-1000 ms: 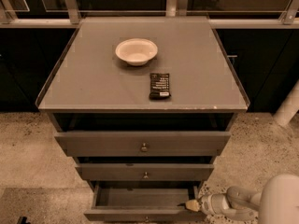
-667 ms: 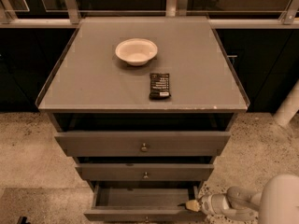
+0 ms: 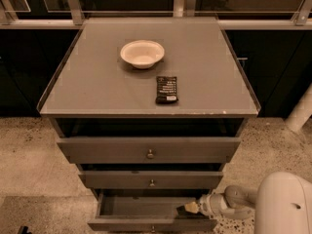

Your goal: Open bottom drawer

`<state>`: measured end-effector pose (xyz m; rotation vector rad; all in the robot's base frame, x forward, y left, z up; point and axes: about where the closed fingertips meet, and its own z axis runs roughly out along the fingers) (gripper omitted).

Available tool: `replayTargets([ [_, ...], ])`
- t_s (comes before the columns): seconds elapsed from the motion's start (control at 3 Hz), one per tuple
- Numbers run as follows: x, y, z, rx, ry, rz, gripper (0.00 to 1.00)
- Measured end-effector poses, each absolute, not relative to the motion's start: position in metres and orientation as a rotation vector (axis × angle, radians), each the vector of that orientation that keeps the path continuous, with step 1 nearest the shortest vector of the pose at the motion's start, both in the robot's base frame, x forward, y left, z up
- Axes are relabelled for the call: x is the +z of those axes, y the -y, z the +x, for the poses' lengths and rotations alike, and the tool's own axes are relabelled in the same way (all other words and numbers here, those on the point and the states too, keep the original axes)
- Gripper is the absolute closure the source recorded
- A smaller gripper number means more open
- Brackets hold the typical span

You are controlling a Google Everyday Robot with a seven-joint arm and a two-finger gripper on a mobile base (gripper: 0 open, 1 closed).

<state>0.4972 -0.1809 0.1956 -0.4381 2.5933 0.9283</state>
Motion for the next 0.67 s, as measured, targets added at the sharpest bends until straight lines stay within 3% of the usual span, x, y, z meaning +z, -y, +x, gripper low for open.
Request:
replayTargets([
  [0.67,0.18,0.173,0.491,0.851,-2.644,-0.456,1.0],
])
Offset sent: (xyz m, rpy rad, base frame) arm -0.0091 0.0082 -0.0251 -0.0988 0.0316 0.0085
